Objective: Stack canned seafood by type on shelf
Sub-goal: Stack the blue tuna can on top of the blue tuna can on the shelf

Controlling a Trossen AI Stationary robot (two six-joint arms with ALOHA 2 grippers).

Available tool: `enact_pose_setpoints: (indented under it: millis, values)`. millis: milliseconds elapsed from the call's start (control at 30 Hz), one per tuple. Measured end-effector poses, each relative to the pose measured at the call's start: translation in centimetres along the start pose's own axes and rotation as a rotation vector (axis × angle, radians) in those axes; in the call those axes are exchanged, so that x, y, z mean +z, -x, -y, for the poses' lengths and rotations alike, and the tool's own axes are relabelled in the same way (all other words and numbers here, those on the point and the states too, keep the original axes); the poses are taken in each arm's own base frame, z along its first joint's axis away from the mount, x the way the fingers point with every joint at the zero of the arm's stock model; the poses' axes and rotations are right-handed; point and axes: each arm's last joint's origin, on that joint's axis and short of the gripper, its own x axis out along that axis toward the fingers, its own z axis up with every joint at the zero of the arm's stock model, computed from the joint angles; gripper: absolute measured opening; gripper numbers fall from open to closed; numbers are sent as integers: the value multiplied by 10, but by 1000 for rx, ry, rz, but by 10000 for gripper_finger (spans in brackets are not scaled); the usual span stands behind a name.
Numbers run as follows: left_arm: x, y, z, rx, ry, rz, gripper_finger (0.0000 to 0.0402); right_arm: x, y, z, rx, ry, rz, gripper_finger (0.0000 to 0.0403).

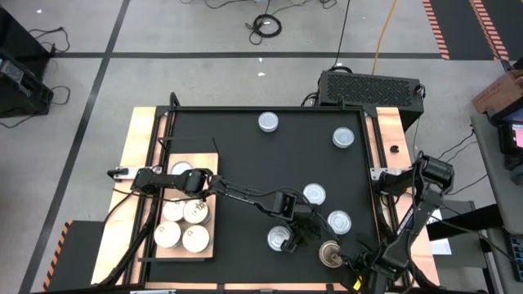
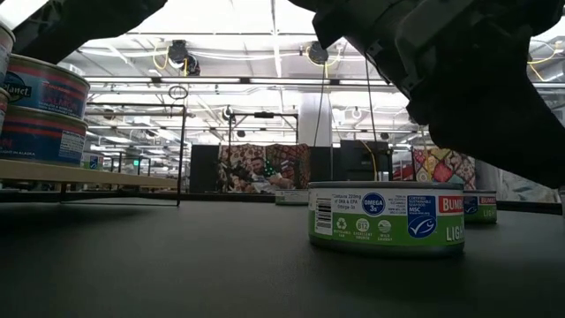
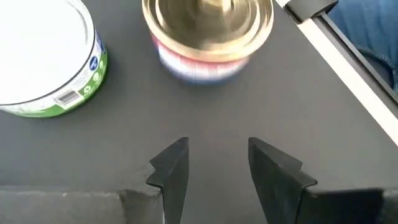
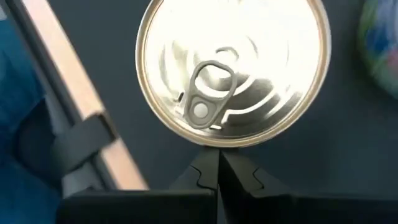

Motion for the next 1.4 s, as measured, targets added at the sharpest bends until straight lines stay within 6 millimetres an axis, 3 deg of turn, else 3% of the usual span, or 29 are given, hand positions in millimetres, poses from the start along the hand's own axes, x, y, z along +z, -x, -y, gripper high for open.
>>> enact_pose_setpoints:
  millis: [333, 600, 800, 1033, 1400]
  values:
    - [-2, 0, 0, -2, 20, -15, 167, 39, -8, 8, -133, 152, 156, 0]
    - [-10, 15, -25, 19, 354, -73, 167, 60, -12, 13, -193, 221, 154, 0]
    - [-20, 35, -55, -1, 479, -95, 167, 69, -13, 15, -228, 248, 172, 0]
    - [-7, 66, -60, 12, 485, -41, 167, 73, -14, 17, -244, 251, 203, 0]
    - [-7, 66, -59, 12, 546, -46, 167, 73, -14, 18, -252, 256, 229, 0]
